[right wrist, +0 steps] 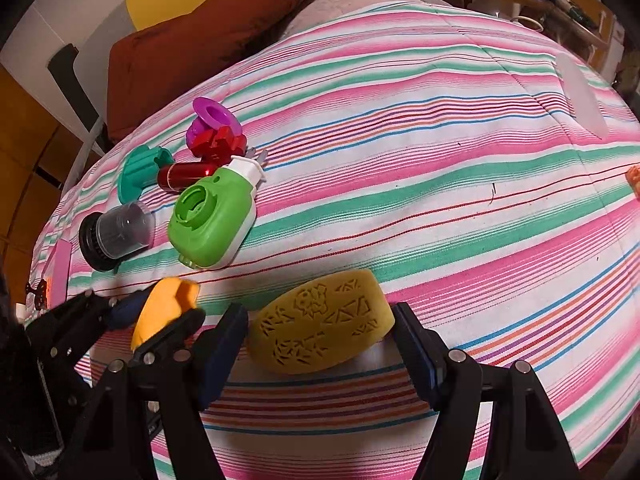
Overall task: Organize rigid objects
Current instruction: 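Grasp the yellow sponge with the right gripper while the left grasps the yellow-orange piece, then carry the yellow-orange piece into the tray and release it with the left gripper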
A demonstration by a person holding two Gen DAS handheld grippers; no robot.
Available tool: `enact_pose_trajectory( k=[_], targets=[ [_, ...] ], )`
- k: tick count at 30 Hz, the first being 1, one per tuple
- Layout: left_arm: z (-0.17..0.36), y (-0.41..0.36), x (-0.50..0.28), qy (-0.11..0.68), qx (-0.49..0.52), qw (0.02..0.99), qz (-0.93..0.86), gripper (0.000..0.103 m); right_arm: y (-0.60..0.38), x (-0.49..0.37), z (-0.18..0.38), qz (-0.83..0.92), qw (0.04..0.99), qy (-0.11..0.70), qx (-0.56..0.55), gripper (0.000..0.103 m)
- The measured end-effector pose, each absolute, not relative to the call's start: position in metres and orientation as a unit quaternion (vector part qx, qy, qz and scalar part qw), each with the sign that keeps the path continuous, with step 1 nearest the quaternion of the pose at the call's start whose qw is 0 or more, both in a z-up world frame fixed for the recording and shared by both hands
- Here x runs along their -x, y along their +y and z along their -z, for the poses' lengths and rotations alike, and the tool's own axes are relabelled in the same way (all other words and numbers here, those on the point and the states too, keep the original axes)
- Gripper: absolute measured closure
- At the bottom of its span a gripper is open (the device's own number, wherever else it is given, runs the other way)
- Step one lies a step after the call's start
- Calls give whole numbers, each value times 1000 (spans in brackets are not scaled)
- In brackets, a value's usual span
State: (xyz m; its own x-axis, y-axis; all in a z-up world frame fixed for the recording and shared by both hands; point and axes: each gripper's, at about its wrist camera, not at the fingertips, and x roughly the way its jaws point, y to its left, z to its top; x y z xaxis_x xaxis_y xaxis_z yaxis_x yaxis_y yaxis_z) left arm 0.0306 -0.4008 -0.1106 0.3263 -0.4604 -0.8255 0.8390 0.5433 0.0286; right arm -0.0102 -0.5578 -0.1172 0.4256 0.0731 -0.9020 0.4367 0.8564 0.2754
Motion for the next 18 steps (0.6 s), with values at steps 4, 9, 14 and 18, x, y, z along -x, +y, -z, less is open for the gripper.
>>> enact_pose_trajectory(
  k=[4,9,14,18],
  targets=[
    [110,-382,-24,408,-211,787,412,74,-558,10,118,114,810,522,-240,29],
    [107,-357,-19,420,-183,791,406,74,-556,10,117,116,815,519,-230,29],
    [95,-324,-22,431,-117,801,399,74,-559,14,112,123,823,502,-237,50],
    [79,-299,-23,421,-79,812,396,74,-563,16,113,114,823,496,-253,67]
  ],
)
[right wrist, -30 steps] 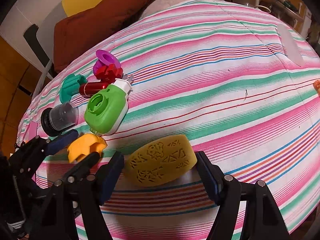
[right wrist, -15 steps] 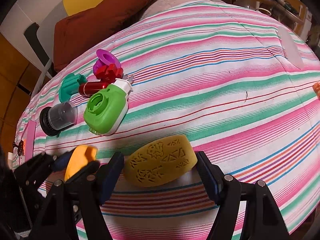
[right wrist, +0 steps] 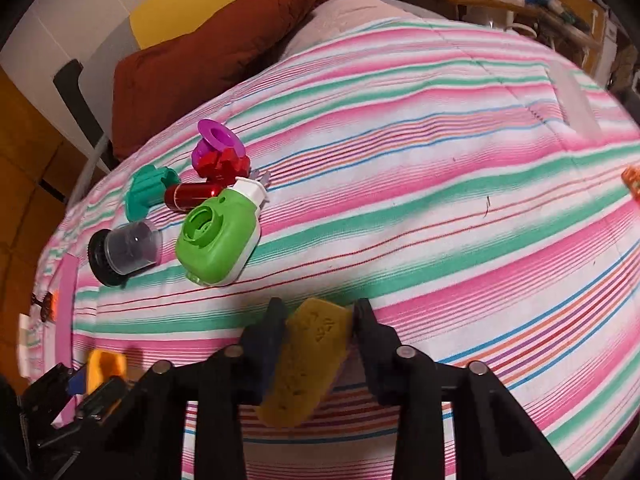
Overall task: Organize rigid objects
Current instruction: 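Carry the yellow-orange piece into the tray and release it with the left gripper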
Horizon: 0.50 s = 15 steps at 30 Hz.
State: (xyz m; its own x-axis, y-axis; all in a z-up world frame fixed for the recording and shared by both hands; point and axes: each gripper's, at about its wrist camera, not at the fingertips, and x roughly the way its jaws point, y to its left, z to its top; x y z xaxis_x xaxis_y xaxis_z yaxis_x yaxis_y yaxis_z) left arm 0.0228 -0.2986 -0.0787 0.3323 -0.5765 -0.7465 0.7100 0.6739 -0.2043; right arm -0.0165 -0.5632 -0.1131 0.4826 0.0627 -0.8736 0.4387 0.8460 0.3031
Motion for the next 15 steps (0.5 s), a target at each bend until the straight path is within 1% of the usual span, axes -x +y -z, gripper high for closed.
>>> enact_pose_trajectory(
  k=[3,4,5,6,7,8,10,12,13,15],
  targets=[
    [71,-280,-24,415,-64,821,386,74,-565,19,113,122,820,492,-265,66],
    [70,-273,-24,415,-58,824,381,74,-566,19,115,126,817,495,-268,59],
    [68,-268,-25,416,-52,825,379,74,-565,20,115,132,817,495,-265,46],
    [68,-263,-27,416,-45,826,377,74,-565,19,113,143,819,492,-258,38],
    [68,-258,-27,416,-38,828,374,74,-565,20,111,152,821,489,-253,21],
    [67,-253,-28,416,-31,829,371,74,-564,20,109,156,825,483,-248,15],
    [67,-241,-29,417,-21,832,365,74,-562,18,109,148,830,482,-241,15],
    [68,-234,-30,418,-12,834,359,74,-555,11,117,139,825,499,-227,19],
    [67,-228,-31,421,-5,835,355,74,-552,10,119,142,824,505,-213,23],
    [67,-221,-33,424,7,836,348,74,-543,6,118,155,828,513,-164,38]
  ],
)
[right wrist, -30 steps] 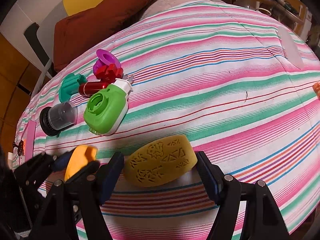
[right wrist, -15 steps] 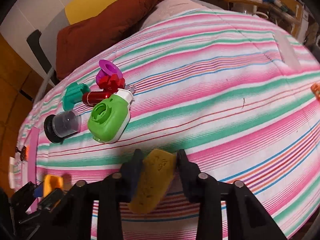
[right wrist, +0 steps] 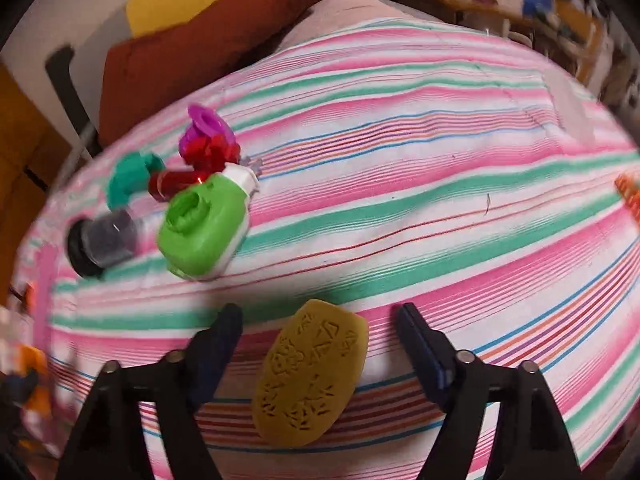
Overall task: Organize rigid objects
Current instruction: 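Carry the yellow-orange piece into the tray and release it with the left gripper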
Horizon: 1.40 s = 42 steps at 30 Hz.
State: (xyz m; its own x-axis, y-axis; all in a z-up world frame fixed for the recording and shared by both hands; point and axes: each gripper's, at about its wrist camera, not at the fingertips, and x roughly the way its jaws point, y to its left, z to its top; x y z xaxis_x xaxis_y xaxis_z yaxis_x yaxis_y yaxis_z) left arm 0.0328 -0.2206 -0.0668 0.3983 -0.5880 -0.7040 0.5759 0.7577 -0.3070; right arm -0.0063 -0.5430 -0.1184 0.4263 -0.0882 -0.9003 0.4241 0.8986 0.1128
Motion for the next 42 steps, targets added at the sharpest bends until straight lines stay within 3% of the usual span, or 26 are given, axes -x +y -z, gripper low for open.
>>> enact_pose_trajectory(
  k=[2,5,18,42],
  targets=[
    [65,-210,-35,427,22,838,338,74,-536,5,119,157,830,519,-128,52],
    [62,-195,-36,424,31,843,330,74,-529,5,116,151,833,519,-119,60],
    [49,-124,-44,403,58,871,276,74,-513,18,102,130,847,489,-163,66],
    [96,-14,-111,455,71,881,113,74,-412,26,73,31,889,421,-179,67]
  ],
)
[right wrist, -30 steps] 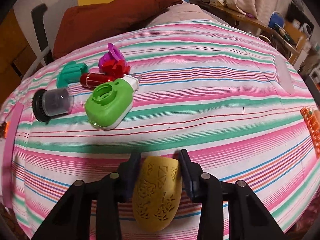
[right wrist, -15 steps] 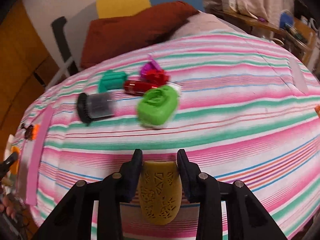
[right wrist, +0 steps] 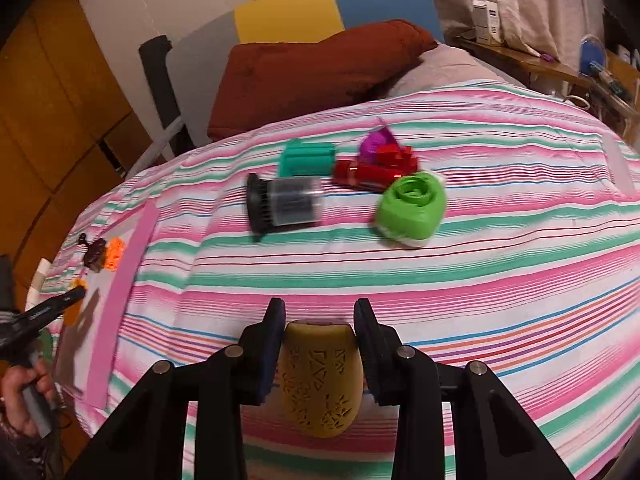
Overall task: Organize rigid objects
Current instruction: 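Carry the yellow-orange piece into the tray and release it with the left gripper, then carry the yellow sponge toward the tray with the right gripper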
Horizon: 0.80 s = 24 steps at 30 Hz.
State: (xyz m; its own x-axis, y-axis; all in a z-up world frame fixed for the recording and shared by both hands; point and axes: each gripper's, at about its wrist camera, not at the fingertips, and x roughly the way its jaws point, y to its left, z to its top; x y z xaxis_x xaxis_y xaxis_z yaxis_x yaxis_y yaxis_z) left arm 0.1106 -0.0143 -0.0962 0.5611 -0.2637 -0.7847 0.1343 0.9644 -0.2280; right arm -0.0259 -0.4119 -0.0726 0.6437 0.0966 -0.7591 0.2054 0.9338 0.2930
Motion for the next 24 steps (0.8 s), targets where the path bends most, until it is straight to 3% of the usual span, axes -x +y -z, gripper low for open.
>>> enact_pose_trajectory(
  k=[6,9,12,13,16,20,21,22,23,24],
  targets=[
    [104,0,-128,461,69,881,78,73,-380,17,62,2,893,415,-172,68],
    [104,8,-130,466,79,879,67,59,-368,13,58,-9,894,414,-171,68],
    [98,15,-122,459,106,878,88,59,-358,9,54,-18,895,412,-167,70],
    [94,16,-115,452,113,880,93,59,-355,8,53,-21,896,412,-167,71],
    [85,19,-98,432,107,892,77,58,-347,3,51,-23,898,410,-158,96],
    [77,23,-76,411,128,898,91,58,-349,-3,58,-32,891,420,-171,95],
    [75,23,-72,406,133,899,97,58,-351,-3,59,-31,889,420,-176,93],
    [73,22,-66,401,137,900,103,58,-353,-1,62,-24,888,424,-179,77],
    [71,21,-60,398,137,901,105,58,-353,0,64,-15,886,428,-175,52],
    [71,19,-58,397,138,901,107,58,-353,1,66,-8,887,429,-171,41]
  ],
)
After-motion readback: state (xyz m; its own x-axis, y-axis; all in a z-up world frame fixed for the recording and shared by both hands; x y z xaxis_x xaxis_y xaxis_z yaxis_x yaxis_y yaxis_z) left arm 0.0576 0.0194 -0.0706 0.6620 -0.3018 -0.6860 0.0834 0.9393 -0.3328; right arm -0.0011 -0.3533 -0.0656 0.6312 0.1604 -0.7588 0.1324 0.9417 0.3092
